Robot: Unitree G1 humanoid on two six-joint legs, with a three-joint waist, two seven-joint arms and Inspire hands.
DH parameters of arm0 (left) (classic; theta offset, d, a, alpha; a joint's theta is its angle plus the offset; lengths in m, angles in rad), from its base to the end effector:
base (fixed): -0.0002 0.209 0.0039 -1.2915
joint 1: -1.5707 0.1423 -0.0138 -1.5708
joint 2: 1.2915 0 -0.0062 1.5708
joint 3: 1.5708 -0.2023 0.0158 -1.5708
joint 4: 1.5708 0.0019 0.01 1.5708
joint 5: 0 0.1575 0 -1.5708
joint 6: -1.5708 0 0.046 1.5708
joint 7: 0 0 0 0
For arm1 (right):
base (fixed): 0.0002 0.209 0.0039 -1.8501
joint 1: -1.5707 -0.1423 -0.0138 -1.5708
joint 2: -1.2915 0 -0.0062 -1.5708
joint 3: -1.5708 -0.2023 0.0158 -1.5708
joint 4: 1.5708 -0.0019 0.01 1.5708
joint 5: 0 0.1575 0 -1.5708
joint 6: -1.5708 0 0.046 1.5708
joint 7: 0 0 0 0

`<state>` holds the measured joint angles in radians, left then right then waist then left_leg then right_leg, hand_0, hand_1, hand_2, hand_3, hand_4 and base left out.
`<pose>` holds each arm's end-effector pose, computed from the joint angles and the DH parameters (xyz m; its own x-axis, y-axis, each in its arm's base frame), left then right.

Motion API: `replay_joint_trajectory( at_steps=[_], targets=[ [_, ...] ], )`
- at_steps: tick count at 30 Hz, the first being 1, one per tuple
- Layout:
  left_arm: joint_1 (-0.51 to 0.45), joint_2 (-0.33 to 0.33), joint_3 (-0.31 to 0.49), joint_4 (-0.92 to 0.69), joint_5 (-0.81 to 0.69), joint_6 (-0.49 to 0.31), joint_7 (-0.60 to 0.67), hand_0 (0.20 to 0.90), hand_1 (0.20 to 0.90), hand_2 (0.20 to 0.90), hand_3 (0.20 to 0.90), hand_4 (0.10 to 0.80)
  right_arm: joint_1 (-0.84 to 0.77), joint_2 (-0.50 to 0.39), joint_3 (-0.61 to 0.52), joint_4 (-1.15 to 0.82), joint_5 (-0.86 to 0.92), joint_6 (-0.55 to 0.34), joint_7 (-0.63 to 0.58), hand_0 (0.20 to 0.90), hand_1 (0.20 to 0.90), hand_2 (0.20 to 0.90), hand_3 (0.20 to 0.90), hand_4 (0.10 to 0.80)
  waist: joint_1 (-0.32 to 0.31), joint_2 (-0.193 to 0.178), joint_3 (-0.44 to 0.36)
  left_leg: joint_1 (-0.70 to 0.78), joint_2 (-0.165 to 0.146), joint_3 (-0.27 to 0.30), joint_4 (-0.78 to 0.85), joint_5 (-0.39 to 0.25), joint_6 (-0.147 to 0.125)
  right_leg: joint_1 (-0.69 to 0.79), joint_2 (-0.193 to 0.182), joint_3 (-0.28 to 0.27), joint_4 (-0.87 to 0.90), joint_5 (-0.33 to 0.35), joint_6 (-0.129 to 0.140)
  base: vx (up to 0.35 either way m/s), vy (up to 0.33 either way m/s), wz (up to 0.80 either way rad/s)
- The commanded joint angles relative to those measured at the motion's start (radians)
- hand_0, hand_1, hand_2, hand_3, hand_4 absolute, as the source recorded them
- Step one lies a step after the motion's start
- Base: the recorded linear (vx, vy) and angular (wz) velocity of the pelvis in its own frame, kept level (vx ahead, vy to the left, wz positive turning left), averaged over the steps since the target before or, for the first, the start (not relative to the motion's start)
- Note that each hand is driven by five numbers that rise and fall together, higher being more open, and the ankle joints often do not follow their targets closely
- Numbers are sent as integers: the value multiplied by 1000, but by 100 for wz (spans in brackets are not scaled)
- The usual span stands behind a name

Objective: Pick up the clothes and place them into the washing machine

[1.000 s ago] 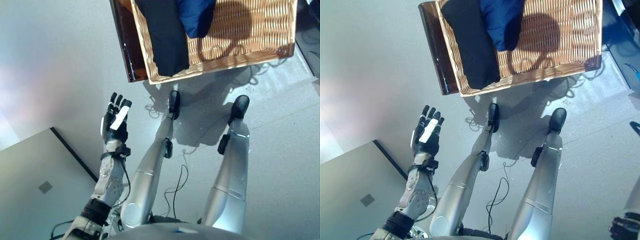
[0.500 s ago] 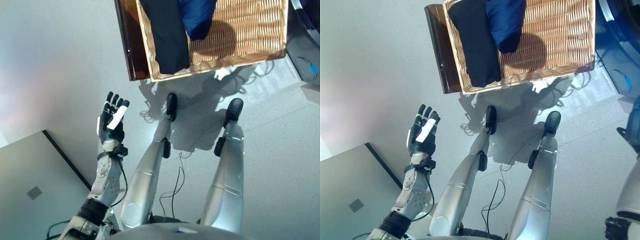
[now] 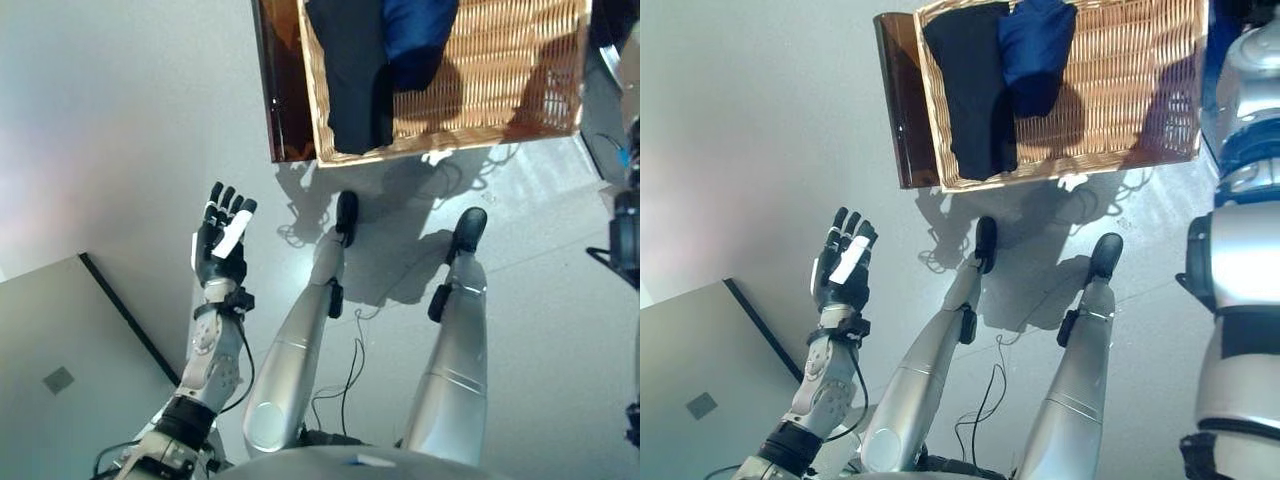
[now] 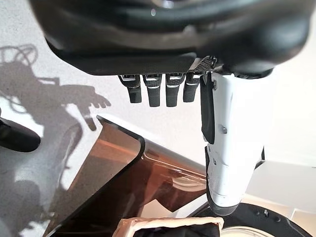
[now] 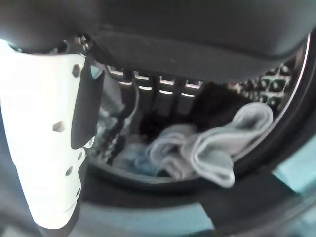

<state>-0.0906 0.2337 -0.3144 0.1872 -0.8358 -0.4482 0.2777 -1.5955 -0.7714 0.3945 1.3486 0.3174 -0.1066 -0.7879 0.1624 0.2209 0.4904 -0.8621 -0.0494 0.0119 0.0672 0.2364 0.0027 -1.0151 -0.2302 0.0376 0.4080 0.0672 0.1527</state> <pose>0.2321 0.1475 0.0142 0.9804 0.1911 0.0475 -0.1292 0.8064 -0.5770 0.3760 -0.2921 0.3569 0.3228 -0.7898 0.5215 0.9069 0.4157 0.0681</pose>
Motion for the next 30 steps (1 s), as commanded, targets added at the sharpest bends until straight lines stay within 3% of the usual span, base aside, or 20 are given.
replay_joint_trajectory(
  at_steps=[1, 8, 24, 30],
  targets=[
    [13, 54, 92, -54, 11, -96, 2, 900, 900, 900, 900, 800, 2, -53, 113, -93, -116, -27, -54, 900, 900, 900, 900, 800, 19, 15, 25, 20, -15, 43, 14, -83, -58, 86, 44, -14, -89, -20, -21, -18, 52, -7],
    [15, 45, 99, -42, 12, -98, -3, 900, 900, 900, 900, 800, 65, 9, 120, -83, -218, 8, -50, 900, 900, 900, 900, 800, 11, -1, 25, 63, -10, 38, 3, -79, -53, 146, 47, -25, -127, -8, -23, 4, 18, -5],
    [9, -4, 143, 104, 36, -68, 11, 900, 900, 900, 900, 800, 428, 225, -26, -233, -478, 90, -100, 900, 900, 900, 900, 800, -38, -72, 8, 218, 12, 35, 7, -102, -57, 346, 48, -70, -181, -8, -27, 15, -6, 0],
    [20, 0, 150, 119, 41, -62, 8, 900, 900, 900, 900, 800, 493, 293, -19, -249, -548, 113, -90, 900, 900, 900, 900, 800, -38, -95, -3, 263, 18, 27, 1, -108, -53, 405, 49, -87, -200, -8, -26, 25, -7, -3]
  ],
)
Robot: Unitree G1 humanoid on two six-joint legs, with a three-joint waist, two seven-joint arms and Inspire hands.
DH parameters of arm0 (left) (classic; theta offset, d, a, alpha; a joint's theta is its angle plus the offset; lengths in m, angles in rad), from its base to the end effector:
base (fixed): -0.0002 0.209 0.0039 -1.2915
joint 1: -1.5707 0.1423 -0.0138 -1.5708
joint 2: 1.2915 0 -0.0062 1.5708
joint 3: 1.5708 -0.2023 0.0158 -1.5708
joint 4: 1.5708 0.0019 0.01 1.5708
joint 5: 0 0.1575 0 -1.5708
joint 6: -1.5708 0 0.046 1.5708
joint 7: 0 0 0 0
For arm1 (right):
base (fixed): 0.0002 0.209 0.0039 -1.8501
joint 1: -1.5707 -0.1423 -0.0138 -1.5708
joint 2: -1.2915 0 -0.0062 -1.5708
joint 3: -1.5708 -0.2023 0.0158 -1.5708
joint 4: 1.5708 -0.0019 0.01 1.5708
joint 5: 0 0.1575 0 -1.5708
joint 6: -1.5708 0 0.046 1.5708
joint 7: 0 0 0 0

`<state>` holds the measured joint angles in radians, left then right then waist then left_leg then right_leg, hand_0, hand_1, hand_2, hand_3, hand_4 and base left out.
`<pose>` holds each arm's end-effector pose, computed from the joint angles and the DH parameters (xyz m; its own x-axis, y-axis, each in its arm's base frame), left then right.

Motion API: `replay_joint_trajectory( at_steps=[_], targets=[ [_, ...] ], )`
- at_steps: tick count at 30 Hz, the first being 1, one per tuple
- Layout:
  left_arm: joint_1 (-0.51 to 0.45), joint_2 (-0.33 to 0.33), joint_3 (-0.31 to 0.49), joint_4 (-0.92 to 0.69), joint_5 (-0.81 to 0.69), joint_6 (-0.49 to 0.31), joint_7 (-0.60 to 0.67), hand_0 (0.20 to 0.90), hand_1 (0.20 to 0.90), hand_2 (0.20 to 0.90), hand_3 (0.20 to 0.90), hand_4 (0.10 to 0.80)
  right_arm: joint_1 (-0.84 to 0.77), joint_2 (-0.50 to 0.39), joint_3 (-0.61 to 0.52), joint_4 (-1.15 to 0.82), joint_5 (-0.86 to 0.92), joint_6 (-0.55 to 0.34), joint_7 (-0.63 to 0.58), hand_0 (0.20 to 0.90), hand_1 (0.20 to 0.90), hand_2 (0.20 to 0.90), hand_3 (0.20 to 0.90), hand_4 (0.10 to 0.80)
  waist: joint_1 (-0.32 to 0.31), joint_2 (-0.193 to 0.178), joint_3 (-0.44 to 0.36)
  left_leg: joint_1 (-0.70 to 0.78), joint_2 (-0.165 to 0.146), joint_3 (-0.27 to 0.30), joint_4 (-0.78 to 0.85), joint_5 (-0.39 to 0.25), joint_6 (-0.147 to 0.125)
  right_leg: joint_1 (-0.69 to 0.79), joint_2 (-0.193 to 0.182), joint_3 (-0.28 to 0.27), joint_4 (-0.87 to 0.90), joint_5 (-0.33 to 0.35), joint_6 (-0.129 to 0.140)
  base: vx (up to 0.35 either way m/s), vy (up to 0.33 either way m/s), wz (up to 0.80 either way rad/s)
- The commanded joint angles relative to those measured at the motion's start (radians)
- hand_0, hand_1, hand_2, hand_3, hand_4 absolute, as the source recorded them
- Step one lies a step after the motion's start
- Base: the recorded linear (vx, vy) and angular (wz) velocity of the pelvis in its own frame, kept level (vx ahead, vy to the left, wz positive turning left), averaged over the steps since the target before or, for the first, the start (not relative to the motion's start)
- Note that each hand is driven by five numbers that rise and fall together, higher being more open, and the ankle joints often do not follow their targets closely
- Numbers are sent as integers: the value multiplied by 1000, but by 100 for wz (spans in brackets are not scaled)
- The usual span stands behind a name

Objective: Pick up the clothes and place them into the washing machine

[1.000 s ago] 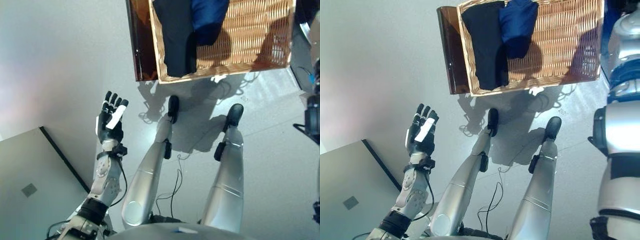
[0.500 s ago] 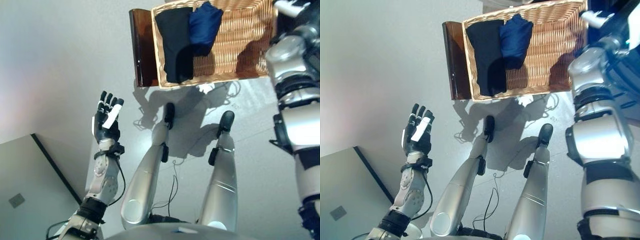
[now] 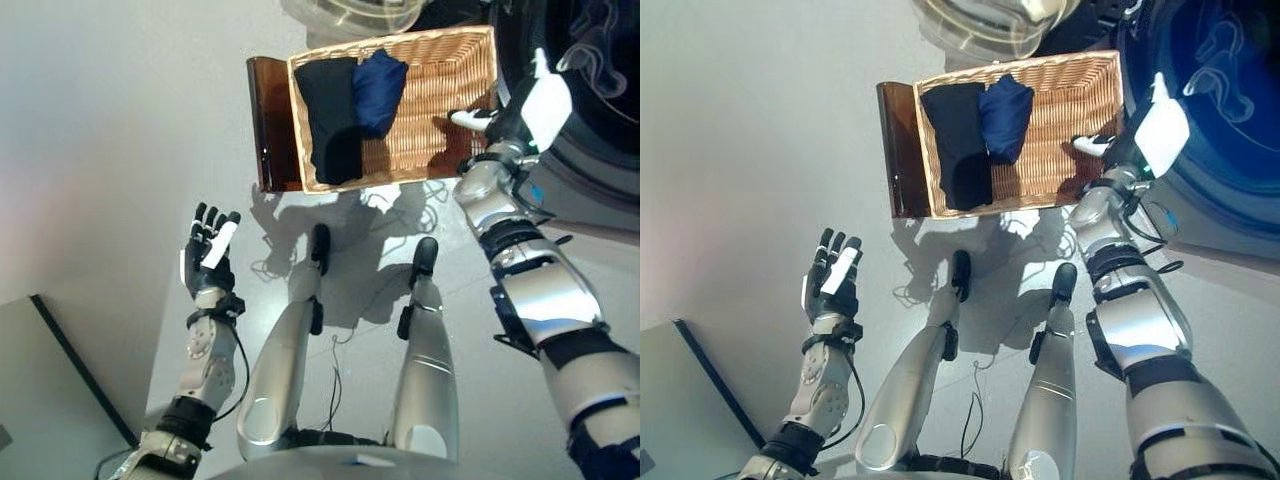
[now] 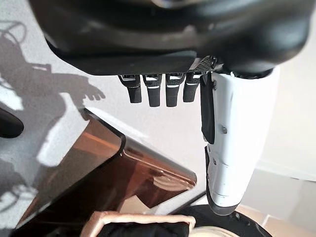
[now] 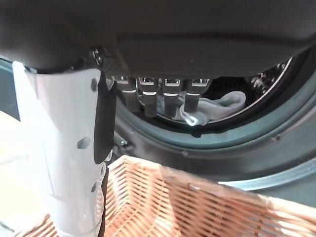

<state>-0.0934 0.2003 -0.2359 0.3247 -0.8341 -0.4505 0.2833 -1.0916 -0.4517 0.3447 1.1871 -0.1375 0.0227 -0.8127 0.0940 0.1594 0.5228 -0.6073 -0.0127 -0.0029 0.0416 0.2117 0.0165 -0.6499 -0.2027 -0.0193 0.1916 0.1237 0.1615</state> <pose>0.2322 0.1622 -0.0080 0.9529 0.2974 -0.0599 -0.2793 0.7830 -0.5558 0.4004 -0.2161 0.1477 0.7016 -0.5622 0.4378 0.6982 0.4196 -0.5800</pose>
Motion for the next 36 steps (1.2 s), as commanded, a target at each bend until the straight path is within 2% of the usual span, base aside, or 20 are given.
replay_joint_trajectory(
  at_steps=[1, 10, 16, 24, 36],
  targets=[
    [23, 35, 71, -20, 41, -60, 0, 900, 900, 900, 900, 800, -8, -18, 46, -79, -112, -10, -60, 900, 900, 900, 900, 800, 33, -38, -36, 14, -18, 40, 26, -84, -66, 47, 21, -33, 13, -64, -34, 0, 0, 0],
    [43, 52, 77, -27, 54, -58, -28, 900, 900, 900, 900, 800, -28, 9, 186, -53, -314, 51, 4, 900, 900, 900, 900, 800, 59, -56, -42, 38, -10, -2, -28, -50, -71, 79, 24, -62, -16, -62, -33, 21, -18, 7],
    [28, 50, 74, -26, 58, -58, -17, 900, 900, 900, 900, 800, -78, 61, 244, 16, -325, 58, 46, 900, 900, 900, 900, 800, 82, -63, -33, 50, -3, -30, -89, -14, -77, 81, 26, -82, -23, -66, -33, 23, -22, 4],
    [15, 65, 75, -40, 81, -57, -7, 900, 900, 900, 900, 800, -125, 83, 302, 71, -352, 67, 78, 900, 900, 900, 900, 800, 105, -57, -11, 34, -2, -64, -108, 5, -85, 60, 21, -109, 6, -87, -38, 27, -20, 13],
    [0, 69, 60, -125, 80, -64, -2, 900, 900, 900, 900, 800, -210, 36, 328, 133, -322, 67, 90, 900, 900, 900, 900, 800, 130, -30, -3, -56, -8, -98, -114, 19, -91, -41, 9, -132, 77, -125, -45, 13, -8, 11]
  ],
)
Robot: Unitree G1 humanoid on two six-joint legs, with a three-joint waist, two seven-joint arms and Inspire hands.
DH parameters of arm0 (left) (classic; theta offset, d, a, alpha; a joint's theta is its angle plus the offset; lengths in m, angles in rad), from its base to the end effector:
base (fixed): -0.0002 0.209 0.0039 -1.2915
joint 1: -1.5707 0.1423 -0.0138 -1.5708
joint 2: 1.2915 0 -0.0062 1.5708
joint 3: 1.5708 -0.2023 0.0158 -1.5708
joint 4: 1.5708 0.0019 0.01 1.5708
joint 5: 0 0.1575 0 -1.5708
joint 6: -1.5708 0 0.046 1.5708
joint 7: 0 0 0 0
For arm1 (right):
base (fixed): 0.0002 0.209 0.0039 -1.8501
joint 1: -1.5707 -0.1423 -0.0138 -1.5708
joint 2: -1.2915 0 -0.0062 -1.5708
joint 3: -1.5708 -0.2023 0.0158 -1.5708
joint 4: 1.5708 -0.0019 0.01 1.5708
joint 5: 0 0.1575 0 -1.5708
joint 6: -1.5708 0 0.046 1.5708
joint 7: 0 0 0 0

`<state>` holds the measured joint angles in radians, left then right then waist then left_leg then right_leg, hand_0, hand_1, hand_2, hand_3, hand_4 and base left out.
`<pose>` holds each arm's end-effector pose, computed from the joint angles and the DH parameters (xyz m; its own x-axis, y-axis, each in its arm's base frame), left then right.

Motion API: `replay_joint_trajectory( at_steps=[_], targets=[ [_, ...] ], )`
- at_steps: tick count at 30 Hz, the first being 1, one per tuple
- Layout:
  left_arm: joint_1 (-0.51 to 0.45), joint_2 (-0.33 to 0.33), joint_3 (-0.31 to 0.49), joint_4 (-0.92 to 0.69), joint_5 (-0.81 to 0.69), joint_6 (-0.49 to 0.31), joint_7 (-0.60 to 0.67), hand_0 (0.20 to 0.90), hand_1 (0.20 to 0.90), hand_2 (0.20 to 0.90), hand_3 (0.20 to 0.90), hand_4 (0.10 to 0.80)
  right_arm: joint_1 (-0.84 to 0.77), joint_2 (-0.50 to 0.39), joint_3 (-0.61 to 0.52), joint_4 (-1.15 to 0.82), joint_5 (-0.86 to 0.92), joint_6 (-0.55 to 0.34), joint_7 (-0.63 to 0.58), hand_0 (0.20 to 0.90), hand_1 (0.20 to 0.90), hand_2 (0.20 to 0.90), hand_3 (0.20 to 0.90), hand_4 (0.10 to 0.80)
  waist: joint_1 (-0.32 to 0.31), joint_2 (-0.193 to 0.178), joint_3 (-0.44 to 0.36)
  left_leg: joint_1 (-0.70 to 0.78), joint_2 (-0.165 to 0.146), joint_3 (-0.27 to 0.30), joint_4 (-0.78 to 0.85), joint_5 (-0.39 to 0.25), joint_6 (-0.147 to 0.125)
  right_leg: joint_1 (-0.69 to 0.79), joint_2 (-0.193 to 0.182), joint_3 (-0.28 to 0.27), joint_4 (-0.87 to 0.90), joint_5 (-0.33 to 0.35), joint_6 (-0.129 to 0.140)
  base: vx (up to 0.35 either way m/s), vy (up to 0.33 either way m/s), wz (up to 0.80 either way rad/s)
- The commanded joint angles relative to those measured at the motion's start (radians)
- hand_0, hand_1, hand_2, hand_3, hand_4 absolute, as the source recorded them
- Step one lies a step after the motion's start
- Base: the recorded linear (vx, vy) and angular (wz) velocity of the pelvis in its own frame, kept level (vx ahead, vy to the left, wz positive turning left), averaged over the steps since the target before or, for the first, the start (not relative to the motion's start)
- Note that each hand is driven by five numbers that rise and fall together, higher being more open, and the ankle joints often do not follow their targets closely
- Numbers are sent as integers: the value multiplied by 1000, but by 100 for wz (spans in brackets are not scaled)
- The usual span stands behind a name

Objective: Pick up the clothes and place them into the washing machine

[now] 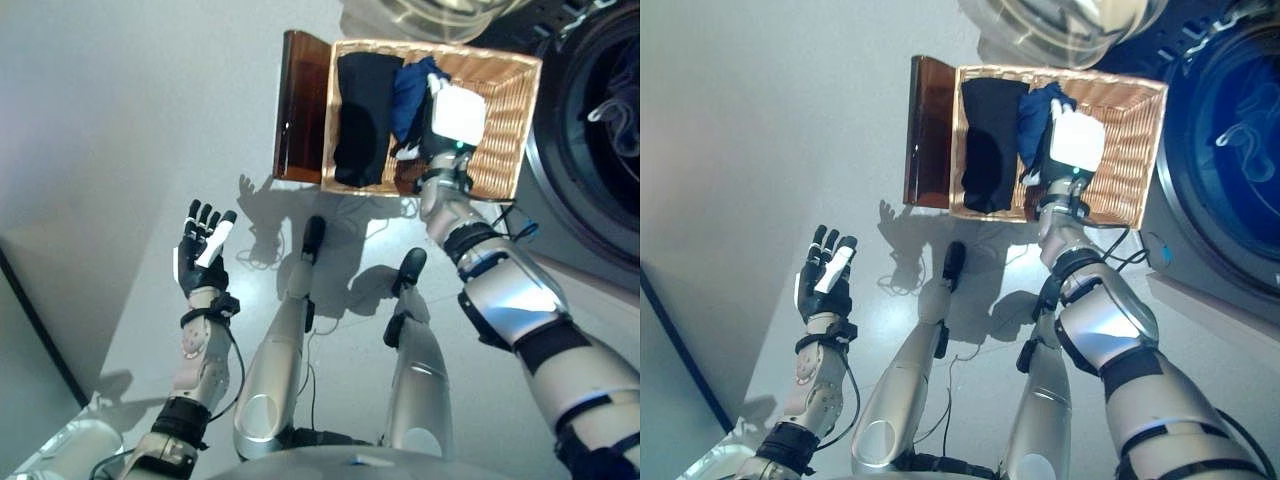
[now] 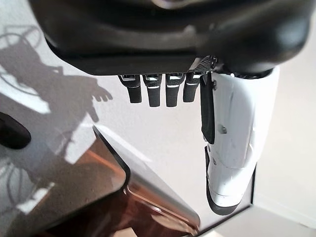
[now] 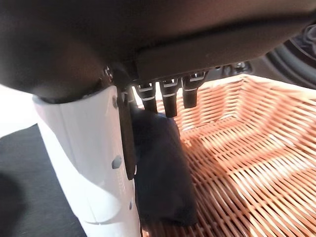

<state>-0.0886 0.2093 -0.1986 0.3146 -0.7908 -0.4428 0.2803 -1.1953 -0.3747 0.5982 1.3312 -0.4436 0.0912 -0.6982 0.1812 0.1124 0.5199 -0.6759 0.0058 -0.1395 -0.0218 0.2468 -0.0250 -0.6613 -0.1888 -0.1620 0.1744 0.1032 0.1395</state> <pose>0.2326 0.1708 -0.0050 0.9480 0.3167 -0.0321 -0.2857 0.8021 -0.5244 0.4079 -0.1861 0.1458 0.8578 -0.2332 0.4580 0.4936 0.1256 -0.8606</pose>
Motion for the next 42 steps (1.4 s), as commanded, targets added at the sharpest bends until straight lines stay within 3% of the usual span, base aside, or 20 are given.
replay_joint_trajectory(
  at_steps=[1, 12, 13, 14, 15, 16, 29, 42],
  targets=[
    [-8, 58, 15, -125, 37, -74, 2, 900, 900, 900, 900, 800, -122, -59, 76, 2, -5, -2, -28, 900, 900, 900, 900, 800, 47, 24, 0, -5, -28, 36, -50, -13, -51, -51, -5, 9, 106, -109, -24, 6, 7, 10],
    [-5, 58, -4, -208, 35, -82, 3, 900, 900, 900, 900, 800, -204, -145, 87, 43, 62, -13, -35, 900, 900, 900, 900, 800, 68, 59, 0, -119, -41, 16, -47, 1, -55, -174, -13, 5, 149, -126, -27, -3, 5, 6],
    [-7, 57, -9, -206, 35, -83, 7, 900, 900, 900, 900, 800, -219, -160, 83, 51, 83, -18, -35, 691, 691, 691, 691, 651, 72, 65, 0, -134, -43, 13, -45, 3, -54, -191, -15, 4, 159, -130, -27, -8, 3, 5],
    [-8, 57, -9, -206, 35, -83, 7, 900, 900, 900, 900, 800, -220, -160, 83, 51, 83, -18, -35, 565, 565, 565, 565, 561, 72, 64, 0, -135, -44, 13, -45, 3, -54, -192, -15, 4, 160, -131, -27, 0, 0, 0],
    [-7, 54, -12, -207, 35, -82, 10, 900, 900, 900, 900, 800, -233, -178, 86, 57, 97, -21, -39, 269, 269, 269, 269, 349, 77, 72, 0, -151, -47, 9, -43, 6, -53, -211, -17, 7, 167, -133, -27, 0, 0, 0],
    [-7, 53, -11, -205, 36, -82, 12, 900, 900, 900, 900, 800, -237, -182, 84, 54, 105, -24, -42, 200, 200, 200, 200, 300, 78, 73, 0, -157, -48, 9, -43, 8, -53, -218, -17, 9, 170, -133, -27, -22, 31, -1],
    [-16, 52, -11, -192, 32, -95, 24, 900, 900, 900, 900, 800, -235, -176, 58, 32, 160, -44, -52, 200, 200, 200, 200, 300, 73, 68, 0, -156, -53, 11, -33, 7, -50, -223, -11, 23, 179, -128, -29, -9, 3, 1],
    [-16, 47, -15, -120, 16, -89, 15, 900, 900, 900, 900, 800, -172, -167, -34, -11, 229, -77, -68, 200, 200, 200, 200, 300, 42, 55, 0, -64, -55, 43, 28, -31, -40, -104, -12, 39, 157, -114, -25, 0, 0, 0]
  ],
)
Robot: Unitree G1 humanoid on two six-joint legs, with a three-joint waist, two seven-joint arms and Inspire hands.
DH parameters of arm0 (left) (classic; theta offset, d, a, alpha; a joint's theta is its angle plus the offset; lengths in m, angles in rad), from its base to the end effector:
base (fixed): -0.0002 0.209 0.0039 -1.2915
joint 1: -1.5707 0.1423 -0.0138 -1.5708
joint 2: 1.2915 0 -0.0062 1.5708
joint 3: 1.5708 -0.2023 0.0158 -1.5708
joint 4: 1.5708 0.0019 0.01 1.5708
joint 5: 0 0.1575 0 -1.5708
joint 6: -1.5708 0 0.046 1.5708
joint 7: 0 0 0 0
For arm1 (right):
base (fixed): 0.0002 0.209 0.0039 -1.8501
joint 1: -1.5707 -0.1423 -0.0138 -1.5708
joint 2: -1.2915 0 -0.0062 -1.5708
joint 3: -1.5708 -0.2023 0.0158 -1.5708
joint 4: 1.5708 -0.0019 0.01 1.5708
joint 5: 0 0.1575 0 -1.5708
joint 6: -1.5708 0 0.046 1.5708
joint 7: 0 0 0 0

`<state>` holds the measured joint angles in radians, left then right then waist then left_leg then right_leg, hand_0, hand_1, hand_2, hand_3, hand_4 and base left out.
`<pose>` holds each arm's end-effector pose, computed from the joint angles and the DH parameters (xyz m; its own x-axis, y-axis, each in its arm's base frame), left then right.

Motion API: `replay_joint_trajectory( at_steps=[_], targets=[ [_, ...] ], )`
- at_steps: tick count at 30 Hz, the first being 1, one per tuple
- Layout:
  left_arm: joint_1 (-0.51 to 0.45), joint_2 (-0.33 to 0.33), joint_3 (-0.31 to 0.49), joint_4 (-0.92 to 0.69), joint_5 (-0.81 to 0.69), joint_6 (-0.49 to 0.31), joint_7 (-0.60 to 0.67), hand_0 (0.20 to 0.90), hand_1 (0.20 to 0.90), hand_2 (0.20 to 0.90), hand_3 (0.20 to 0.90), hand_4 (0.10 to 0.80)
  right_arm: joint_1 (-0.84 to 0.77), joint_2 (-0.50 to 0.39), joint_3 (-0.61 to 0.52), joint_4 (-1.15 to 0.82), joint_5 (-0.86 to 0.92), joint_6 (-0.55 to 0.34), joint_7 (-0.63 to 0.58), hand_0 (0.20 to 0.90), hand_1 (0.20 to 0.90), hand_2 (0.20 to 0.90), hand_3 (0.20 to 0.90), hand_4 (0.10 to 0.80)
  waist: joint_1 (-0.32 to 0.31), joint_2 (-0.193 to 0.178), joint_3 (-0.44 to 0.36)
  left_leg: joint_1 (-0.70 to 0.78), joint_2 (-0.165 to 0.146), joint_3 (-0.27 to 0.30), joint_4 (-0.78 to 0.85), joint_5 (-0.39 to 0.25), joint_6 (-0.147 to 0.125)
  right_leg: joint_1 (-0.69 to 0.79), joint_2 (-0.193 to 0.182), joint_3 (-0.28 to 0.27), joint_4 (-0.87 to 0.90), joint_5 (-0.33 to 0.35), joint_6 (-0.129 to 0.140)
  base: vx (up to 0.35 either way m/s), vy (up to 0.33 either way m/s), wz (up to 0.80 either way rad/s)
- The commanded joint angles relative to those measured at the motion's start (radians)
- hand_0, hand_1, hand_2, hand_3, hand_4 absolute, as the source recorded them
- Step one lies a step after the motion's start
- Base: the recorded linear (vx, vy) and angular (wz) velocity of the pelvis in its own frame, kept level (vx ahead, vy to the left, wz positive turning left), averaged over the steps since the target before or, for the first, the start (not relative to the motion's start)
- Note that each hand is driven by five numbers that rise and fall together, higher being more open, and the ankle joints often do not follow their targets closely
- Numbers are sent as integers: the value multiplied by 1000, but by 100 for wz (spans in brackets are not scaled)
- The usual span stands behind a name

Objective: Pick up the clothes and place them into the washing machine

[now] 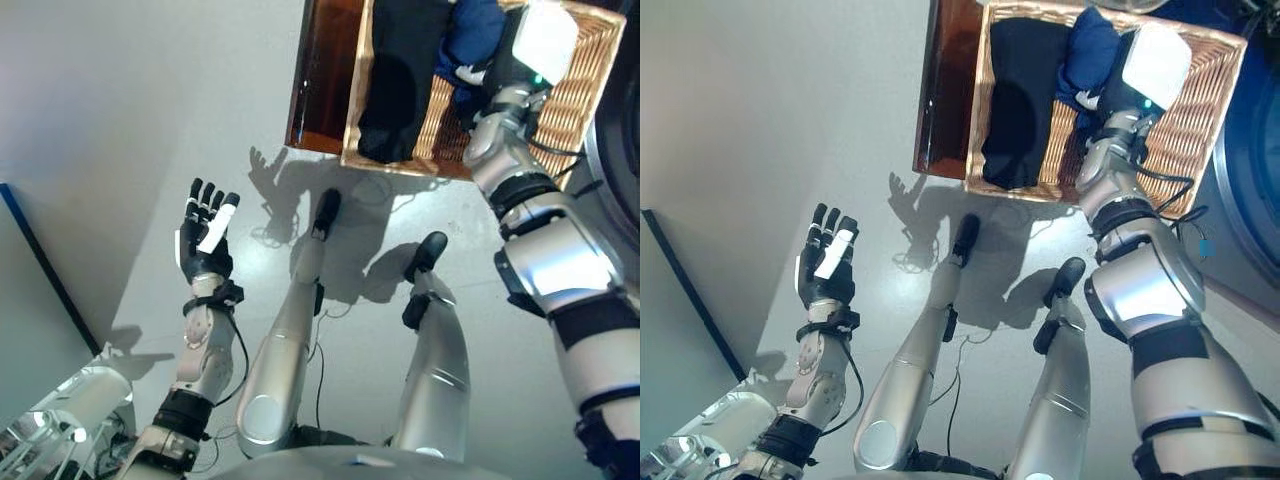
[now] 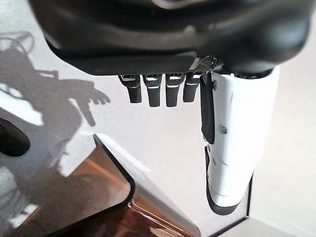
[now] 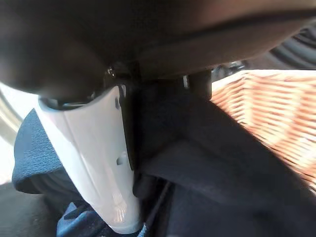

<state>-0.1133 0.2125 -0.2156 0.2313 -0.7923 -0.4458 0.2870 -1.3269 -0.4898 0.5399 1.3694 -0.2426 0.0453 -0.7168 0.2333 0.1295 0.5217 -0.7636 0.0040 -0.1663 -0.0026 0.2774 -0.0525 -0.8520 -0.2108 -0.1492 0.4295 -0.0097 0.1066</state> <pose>0.2405 0.1624 0.0157 0.9571 0.2842 0.0571 -0.2047 0.8021 -0.5609 0.4133 -0.2209 0.2088 0.7295 -0.4213 0.5388 0.6629 0.2414 -0.7087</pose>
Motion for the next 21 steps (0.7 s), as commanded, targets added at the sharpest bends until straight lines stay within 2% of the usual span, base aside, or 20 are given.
replay_joint_trajectory(
  at_steps=[1, 12, 21],
  targets=[
    [10, 43, 2, -28, 16, -84, 6, 900, 900, 900, 900, 800, -33, -49, 17, -56, 34, -35, -48, 200, 200, 200, 200, 300, -12, 35, -2, 34, -53, 74, 13, -65, -13, 101, 9, 25, -101, 0, 8, 0, 0, 0],
    [9, 26, 45, 96, -18, -70, 7, 900, 900, 900, 900, 800, 128, 14, -108, -229, 98, -86, -62, 200, 200, 200, 200, 300, -67, -3, -2, 172, -42, 109, 28, -101, -9, 266, 16, 33, -169, 19, 13, 20, -3, -7],
    [33, 14, 60, 114, -20, -58, 5, 900, 900, 900, 900, 800, 293, 2, -198, -380, 68, -98, -96, 200, 200, 200, 200, 300, -98, -6, -28, 214, -33, 128, 23, -115, -4, 314, 22, 45, -213, 33, 15, 32, -3, -10]
  ],
)
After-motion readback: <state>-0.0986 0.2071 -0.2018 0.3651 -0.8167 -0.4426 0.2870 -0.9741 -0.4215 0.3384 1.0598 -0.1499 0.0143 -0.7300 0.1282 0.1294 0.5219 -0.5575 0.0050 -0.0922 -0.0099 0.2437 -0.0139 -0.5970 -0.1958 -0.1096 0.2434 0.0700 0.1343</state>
